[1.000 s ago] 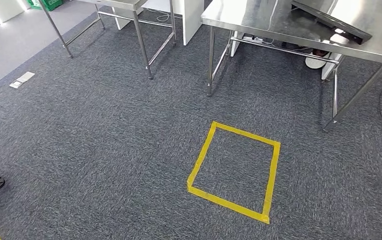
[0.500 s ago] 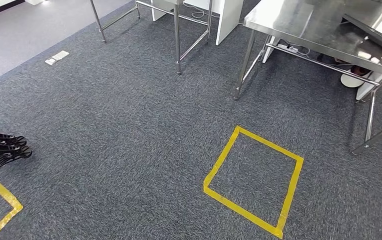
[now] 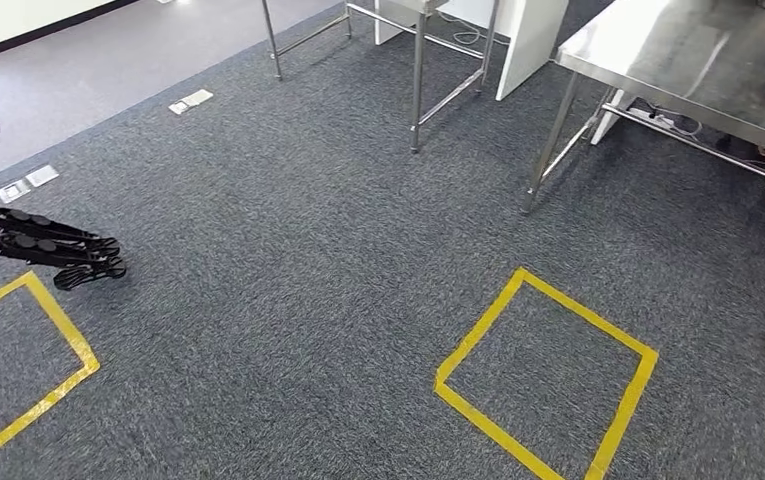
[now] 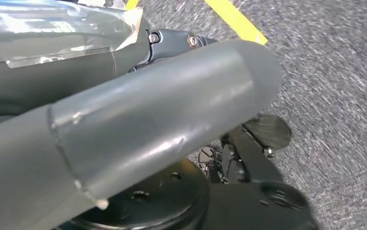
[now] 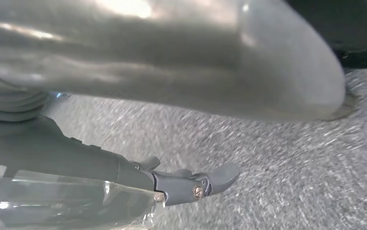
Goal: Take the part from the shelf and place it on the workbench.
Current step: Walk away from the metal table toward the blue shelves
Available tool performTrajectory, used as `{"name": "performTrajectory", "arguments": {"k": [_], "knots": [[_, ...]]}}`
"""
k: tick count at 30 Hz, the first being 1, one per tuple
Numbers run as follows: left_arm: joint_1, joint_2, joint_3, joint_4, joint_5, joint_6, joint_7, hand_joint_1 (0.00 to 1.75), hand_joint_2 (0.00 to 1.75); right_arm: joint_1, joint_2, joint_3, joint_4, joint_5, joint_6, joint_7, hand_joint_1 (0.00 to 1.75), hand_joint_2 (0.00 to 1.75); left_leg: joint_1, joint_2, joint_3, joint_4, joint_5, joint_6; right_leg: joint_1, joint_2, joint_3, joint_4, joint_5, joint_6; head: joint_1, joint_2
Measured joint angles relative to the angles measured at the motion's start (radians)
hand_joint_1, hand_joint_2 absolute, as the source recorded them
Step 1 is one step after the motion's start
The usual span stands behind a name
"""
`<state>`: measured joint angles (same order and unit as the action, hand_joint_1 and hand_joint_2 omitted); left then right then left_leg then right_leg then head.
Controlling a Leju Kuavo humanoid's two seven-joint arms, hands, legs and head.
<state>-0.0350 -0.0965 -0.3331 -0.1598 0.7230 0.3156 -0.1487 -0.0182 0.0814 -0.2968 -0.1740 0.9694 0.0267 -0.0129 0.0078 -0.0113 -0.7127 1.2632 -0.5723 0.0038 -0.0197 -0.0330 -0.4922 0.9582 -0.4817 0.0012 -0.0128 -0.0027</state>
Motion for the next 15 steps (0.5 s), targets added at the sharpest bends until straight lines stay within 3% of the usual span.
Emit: {"name": "performTrajectory", "arguments": {"k": [1, 2, 3, 5, 7, 9, 10, 12, 13, 15], "knots": [[0.001, 0.0, 0.0, 0.0, 0.0, -0.002, 0.002, 0.0, 0.0, 0.001, -0.001, 0.0, 0.0, 0.0, 0.002, 0.0, 0.0, 0.0, 0.005, 0.005, -0.012, 0.027, -0.003, -0.005, 0.0, -0.015, -0.003, 0.0, 0.0, 0.0, 0.0, 0.0], [0.002, 0.0, 0.0, 0.0, 0.0, -0.003, 0.004, 0.0, 0.0, 0.002, -0.002, 0.001, 0.0, 0.0, 0.003, 0.0, 0.0, 0.0, 0.01, 0.011, -0.002, 0.012, 0.012, -0.009, -0.001, -0.029, -0.005, 0.0, -0.001, 0.001, 0.0, 0.0], [0.002, 0.001, 0.0, 0.0, 0.0, -0.003, 0.005, 0.0, 0.0, 0.002, -0.003, 0.002, 0.0, 0.0, 0.004, 0.0, 0.0, 0.0, 0.015, 0.02, 0.029, -0.041, 0.04, -0.012, -0.002, -0.042, -0.007, 0.0, -0.003, 0.004, 0.0, 0.0], [-0.001, 0.001, 0.0, 0.0, 0.0, -0.004, 0.006, 0.0, 0.0, 0.002, -0.004, 0.004, 0.0, 0.001, 0.004, 0.0, 0.0, 0.0, 0.02, 0.066, 0.116, -0.185, 0.091, -0.015, 0.001, -0.064, -0.002, 0.004, -0.009, 0.014, 0.0, 0.0], [-0.006, 0.0, 0.0, -0.001, 0.0, -0.005, 0.006, 0.0, 0.0, 0.002, -0.006, 0.006, 0.0, 0.001, 0.005, 0.0, 0.0, 0.0, 0.015, 0.092, 0.156, -0.255, 0.107, -0.005, 0.008, -0.083, 0.006, 0.007, -0.015, 0.029, 0.005, 0.0], [-0.006, 0.0, 0.0, -0.001, 0.0, -0.005, 0.007, 0.0, 0.0, -0.001, -0.008, 0.007, 0.0, 0.001, 0.005, 0.0, 0.0, 0.0, 0.005, 0.071, 0.151, -0.259, 0.112, 0.014, 0.009, -0.103, 0.012, 0.007, -0.016, 0.044, 0.011, 0.0], [-0.005, 0.001, 0.0, -0.001, 0.0, -0.005, 0.007, 0.0, 0.0, -0.004, -0.008, 0.007, 0.0, 0.001, 0.005, 0.0, 0.0, 0.0, 0.003, 0.06, 0.15, -0.262, 0.116, 0.023, 0.006, -0.096, 0.013, 0.011, -0.02, 0.05, 0.011, 0.0], [-0.003, 0.001, 0.0, -0.001, 0.0, -0.004, 0.008, 0.0, 0.0, -0.005, -0.008, 0.008, 0.0, 0.002, 0.005, 0.0, 0.0, 0.0, 0.004, 0.037, 0.146, -0.267, 0.126, 0.041, 0.0, -0.041, -0.013, 0.068, -0.054, 0.052, 0.013, 0.0], [-0.004, 0.001, 0.0, -0.001, 0.0, -0.004, 0.008, 0.0, 0.0, -0.004, -0.008, 0.009, 0.001, 0.002, 0.005, 0.0, 0.0, 0.0, 0.004, 0.024, 0.143, -0.268, 0.13, 0.047, -0.003, -0.006, -0.044, 0.13, -0.085, 0.049, 0.015, 0.0], [-0.005, 0.001, 0.0, -0.001, 0.0, -0.007, 0.009, 0.0, 0.0, 0.001, -0.008, 0.01, 0.002, 0.002, 0.006, 0.0, 0.0, 0.0, -0.001, -0.006, 0.136, -0.268, 0.134, 0.055, 0.0, 0.025, -0.115, 0.272, -0.14, 0.045, 0.015, 0.0]]}}
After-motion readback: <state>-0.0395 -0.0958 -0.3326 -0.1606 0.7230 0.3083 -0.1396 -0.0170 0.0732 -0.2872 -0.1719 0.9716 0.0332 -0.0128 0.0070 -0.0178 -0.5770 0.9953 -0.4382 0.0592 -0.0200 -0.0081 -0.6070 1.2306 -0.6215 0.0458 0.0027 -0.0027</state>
